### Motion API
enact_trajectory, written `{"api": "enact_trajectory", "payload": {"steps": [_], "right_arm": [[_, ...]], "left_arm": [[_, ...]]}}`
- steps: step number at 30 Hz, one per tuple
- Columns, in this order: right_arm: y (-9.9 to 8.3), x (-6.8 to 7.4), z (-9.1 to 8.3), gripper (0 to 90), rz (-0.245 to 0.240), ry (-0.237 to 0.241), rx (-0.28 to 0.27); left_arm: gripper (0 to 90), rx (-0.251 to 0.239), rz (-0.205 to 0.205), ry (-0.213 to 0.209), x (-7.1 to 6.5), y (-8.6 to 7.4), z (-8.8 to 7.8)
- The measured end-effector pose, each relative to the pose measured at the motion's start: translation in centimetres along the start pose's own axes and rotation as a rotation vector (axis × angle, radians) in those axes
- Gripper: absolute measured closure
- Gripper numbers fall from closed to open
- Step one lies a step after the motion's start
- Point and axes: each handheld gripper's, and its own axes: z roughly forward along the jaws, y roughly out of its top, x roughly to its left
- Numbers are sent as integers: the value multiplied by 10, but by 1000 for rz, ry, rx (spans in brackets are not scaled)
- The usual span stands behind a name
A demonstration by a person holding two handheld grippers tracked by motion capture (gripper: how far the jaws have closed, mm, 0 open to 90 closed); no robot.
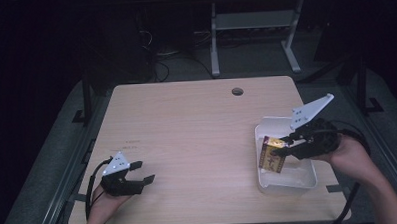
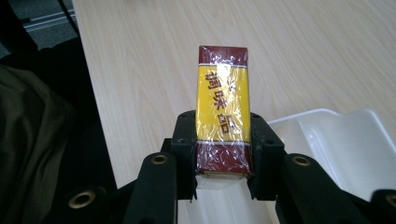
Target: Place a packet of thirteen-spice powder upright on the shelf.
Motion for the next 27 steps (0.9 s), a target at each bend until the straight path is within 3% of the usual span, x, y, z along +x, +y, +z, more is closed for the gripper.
{"api": "enact_trajectory", "payload": {"steps": [8, 27], "right_arm": [[-22, 3, -1, 681, 11, 30, -9], [-43, -3, 16, 680, 41, 65, 28]], "left_arm": [[284, 2, -1, -3, 0, 0, 1], [285, -3, -13, -3, 2, 0, 1]]}}
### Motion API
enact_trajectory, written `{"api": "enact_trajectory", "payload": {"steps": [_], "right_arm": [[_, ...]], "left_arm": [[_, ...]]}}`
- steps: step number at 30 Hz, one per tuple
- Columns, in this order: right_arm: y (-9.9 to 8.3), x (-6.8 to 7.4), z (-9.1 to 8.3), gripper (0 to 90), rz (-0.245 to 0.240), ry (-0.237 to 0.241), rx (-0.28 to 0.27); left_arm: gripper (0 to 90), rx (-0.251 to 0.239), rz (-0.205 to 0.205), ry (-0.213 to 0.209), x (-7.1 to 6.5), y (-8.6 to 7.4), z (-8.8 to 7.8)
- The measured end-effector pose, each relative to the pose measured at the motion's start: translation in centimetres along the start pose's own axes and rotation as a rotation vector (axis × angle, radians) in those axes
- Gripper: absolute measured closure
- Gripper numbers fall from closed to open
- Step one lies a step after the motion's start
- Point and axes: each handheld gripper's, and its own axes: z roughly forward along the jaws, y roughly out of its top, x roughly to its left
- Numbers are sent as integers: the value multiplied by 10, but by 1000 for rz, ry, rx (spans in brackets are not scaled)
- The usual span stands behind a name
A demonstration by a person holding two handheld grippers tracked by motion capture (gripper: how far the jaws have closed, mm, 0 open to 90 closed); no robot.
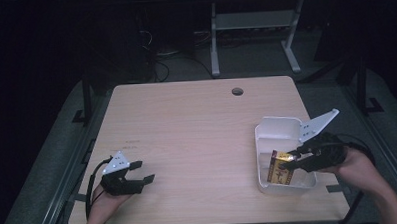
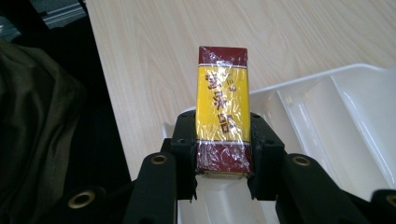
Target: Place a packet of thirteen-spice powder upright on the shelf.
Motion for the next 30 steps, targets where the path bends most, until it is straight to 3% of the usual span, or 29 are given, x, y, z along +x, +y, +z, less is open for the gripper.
{"api": "enact_trajectory", "payload": {"steps": [14, 30], "right_arm": [[-15, -9, 20, 679, 36, 5, 26], [-26, -15, 26, 677, 50, -5, 32]], "left_arm": [[284, 3, 2, 5, 0, 0, 1], [284, 9, -2, 7, 1, -1, 2]]}}
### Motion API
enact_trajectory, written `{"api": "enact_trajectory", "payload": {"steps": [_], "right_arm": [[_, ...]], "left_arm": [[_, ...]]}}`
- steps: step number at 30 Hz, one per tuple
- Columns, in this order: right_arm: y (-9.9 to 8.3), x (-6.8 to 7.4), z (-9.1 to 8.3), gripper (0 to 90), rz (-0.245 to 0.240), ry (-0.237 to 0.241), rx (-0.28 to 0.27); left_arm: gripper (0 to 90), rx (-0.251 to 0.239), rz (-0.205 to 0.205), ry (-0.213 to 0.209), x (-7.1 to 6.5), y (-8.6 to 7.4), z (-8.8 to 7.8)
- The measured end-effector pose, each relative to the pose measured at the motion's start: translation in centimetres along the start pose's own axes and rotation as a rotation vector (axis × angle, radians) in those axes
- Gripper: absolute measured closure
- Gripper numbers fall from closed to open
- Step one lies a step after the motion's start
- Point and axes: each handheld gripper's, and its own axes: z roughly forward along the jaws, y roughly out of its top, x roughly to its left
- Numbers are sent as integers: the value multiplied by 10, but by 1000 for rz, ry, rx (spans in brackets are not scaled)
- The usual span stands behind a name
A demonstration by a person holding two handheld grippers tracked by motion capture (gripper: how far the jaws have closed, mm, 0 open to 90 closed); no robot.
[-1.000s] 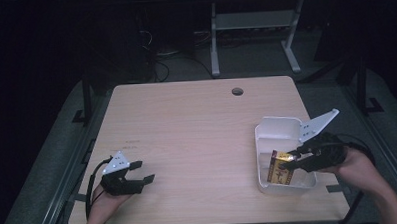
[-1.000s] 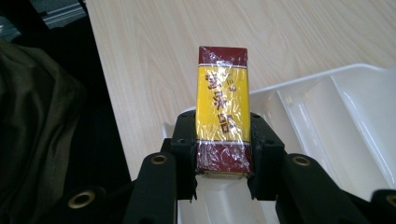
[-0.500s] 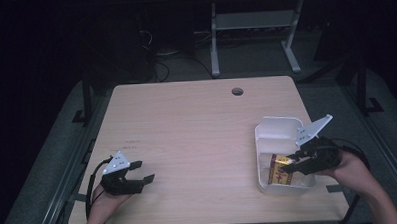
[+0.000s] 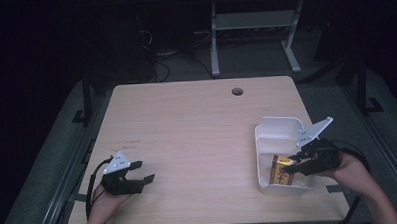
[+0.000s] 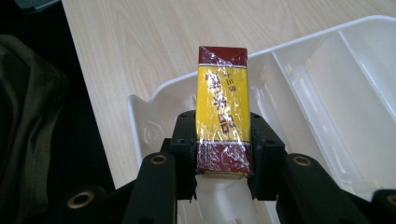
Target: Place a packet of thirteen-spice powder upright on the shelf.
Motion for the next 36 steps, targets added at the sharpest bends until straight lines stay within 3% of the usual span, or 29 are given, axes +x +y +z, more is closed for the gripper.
{"api": "enact_trajectory", "payload": {"steps": [11, 25, 36], "right_arm": [[-2, -2, -2, 670, 7, -14, 5], [5, 1, 0, 586, 28, -33, -7], [22, 9, 2, 499, 33, -45, -62]], "left_arm": [[285, 3, 2, 0, 1, 0, 0], [283, -6, -5, 2, 1, 0, -2], [281, -9, -1, 0, 1, 1, -3]]}}
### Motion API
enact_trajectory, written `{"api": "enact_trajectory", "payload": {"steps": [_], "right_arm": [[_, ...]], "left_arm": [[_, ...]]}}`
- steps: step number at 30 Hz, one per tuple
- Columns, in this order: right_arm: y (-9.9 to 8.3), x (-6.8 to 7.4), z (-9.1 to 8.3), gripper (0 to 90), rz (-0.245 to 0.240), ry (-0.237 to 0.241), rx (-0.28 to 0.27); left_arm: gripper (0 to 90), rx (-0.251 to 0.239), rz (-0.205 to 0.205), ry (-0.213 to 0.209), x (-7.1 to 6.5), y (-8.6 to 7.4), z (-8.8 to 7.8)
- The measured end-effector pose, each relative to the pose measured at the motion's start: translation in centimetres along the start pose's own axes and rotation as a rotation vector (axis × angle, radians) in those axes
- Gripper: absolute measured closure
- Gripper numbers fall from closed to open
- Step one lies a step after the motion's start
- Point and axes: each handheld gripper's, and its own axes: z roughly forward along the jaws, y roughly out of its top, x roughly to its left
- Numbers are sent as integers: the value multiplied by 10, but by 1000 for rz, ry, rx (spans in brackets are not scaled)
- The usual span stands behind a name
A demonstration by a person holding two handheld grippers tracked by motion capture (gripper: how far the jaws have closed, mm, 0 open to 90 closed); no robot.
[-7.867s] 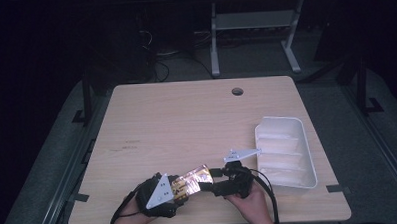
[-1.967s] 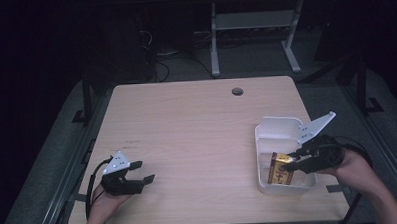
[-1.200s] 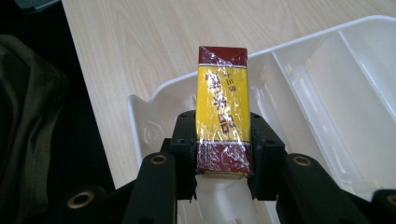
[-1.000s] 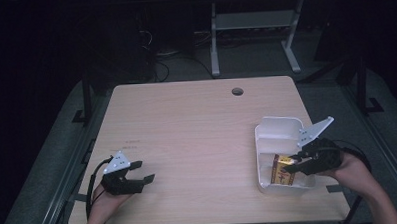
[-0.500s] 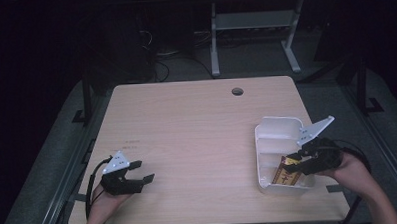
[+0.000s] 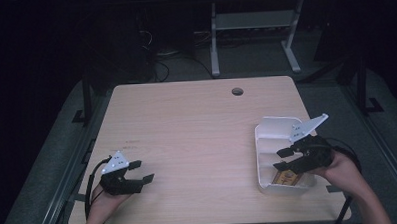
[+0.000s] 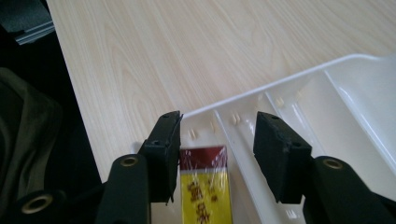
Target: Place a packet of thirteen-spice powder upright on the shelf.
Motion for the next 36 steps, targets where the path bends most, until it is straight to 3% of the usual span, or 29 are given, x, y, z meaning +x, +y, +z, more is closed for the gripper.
{"api": "enact_trajectory", "payload": {"steps": [17, 24, 36], "right_arm": [[30, 23, 15, 445, 23, 16, -40], [44, 33, 24, 409, 42, 50, -85], [59, 46, 43, 339, 46, 79, -99]], "left_arm": [[280, -4, -8, -4, 0, 0, -1], [280, -2, -2, -5, 0, 0, 0], [267, 0, -3, -4, 0, 0, 0]]}}
